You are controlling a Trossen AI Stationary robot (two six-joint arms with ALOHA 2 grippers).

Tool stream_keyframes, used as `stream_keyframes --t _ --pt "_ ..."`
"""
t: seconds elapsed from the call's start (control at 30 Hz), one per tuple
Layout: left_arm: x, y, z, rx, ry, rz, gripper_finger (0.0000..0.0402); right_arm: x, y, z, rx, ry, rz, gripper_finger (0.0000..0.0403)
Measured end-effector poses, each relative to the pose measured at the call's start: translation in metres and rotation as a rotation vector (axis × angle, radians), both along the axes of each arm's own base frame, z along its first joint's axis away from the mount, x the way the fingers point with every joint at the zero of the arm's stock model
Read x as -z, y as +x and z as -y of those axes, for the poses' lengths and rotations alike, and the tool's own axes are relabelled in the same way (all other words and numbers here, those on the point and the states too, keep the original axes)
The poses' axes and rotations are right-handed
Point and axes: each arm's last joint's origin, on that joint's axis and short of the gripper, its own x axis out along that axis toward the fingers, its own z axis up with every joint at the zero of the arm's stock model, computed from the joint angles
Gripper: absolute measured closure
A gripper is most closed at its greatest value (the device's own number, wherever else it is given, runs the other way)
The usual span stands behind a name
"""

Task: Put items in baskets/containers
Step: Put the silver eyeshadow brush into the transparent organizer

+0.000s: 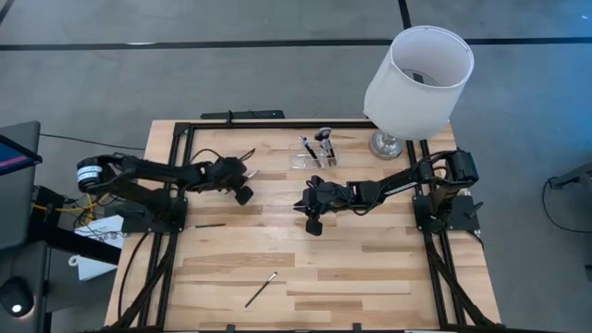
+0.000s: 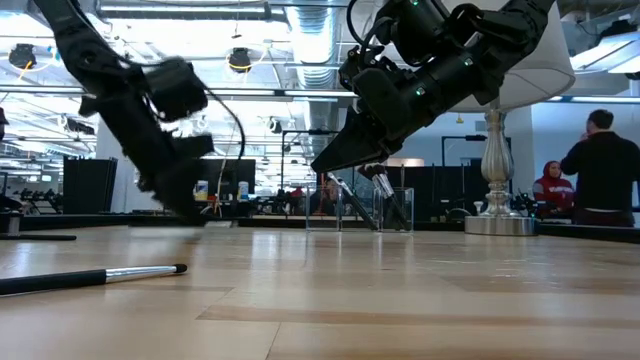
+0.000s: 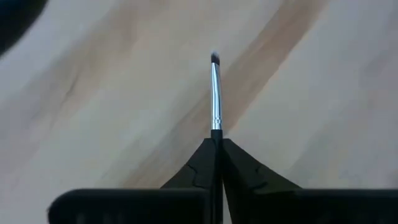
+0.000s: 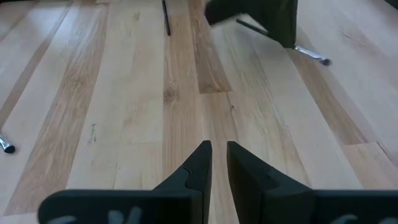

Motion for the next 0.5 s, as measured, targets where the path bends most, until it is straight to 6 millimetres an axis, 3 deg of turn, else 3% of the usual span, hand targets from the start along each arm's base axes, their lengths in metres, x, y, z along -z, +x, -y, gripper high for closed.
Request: stream_keyframes --t 0.27,0.5 --pt "-0.039 0.0 0.022 0.171 0.013 0.221 0.0388 -0.001 0.001 0.0 -0.005 -0.007 0.012 0.0361" --pt "-0.071 0.0 0.047 0.34 0.102 0.415 0.0384 -0.02 0.01 -0.003 -0.012 0.005 0.227 0.0361"
